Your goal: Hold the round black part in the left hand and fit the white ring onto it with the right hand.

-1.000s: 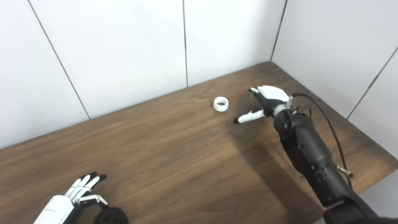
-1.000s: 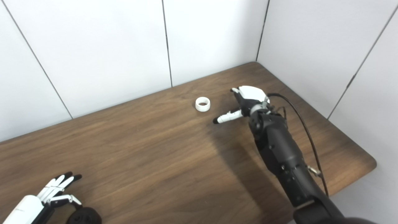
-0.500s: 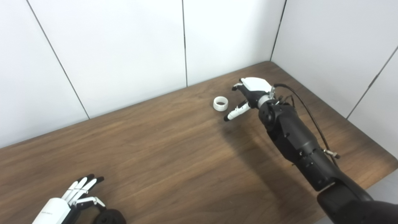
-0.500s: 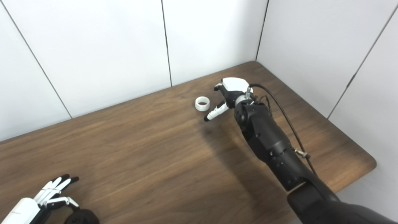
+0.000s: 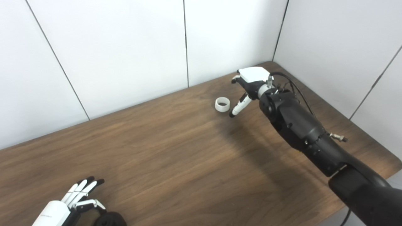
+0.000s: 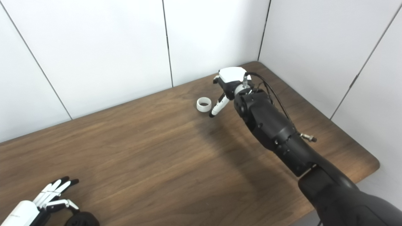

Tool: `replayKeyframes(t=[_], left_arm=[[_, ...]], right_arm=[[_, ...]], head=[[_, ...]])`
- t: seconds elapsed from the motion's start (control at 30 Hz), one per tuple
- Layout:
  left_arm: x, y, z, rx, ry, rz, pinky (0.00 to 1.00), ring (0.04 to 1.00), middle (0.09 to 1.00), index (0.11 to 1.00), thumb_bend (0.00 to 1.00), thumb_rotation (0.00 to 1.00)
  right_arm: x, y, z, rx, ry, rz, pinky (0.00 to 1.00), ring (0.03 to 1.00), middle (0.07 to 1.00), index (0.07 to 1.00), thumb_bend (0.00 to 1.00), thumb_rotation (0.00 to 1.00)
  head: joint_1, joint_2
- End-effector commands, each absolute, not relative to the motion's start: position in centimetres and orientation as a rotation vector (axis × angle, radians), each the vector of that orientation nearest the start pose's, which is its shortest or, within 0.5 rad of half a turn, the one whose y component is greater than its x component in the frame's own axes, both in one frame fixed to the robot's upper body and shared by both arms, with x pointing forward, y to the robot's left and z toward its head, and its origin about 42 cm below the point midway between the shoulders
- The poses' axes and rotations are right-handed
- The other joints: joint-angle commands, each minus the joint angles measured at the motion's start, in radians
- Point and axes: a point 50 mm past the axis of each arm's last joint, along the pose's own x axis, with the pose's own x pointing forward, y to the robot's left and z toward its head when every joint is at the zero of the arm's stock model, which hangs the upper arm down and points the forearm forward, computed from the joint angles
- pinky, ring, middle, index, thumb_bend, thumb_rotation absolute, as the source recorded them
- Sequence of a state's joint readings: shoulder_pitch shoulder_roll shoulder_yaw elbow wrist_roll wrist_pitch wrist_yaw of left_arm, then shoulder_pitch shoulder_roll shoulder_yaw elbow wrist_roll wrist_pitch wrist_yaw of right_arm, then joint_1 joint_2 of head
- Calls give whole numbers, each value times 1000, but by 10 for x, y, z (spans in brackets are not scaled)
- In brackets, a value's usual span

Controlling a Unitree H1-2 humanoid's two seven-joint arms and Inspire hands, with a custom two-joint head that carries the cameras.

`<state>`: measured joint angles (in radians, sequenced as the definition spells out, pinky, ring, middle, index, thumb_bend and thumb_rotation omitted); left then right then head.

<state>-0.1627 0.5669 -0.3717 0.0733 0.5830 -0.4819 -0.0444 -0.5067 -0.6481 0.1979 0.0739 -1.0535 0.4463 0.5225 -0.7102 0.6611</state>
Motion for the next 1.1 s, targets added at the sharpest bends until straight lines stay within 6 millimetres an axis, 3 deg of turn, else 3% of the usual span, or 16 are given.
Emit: replayKeyframes(t=[0.0, 1.07], left_arm=[[303, 287, 134, 1143, -458, -674, 1000, 1000, 953, 477, 515, 47], [292, 287, 137, 1124, -470, -683, 1000, 990, 946, 478, 515, 47]], right_arm=[[425, -370, 305, -1649, 223, -130, 1000, 1000, 1000, 844, 994, 469], [445, -343, 295, -1764, 198, 11, 1000, 1000, 1000, 847, 982, 498]], head=[[5, 3], [29, 8]])
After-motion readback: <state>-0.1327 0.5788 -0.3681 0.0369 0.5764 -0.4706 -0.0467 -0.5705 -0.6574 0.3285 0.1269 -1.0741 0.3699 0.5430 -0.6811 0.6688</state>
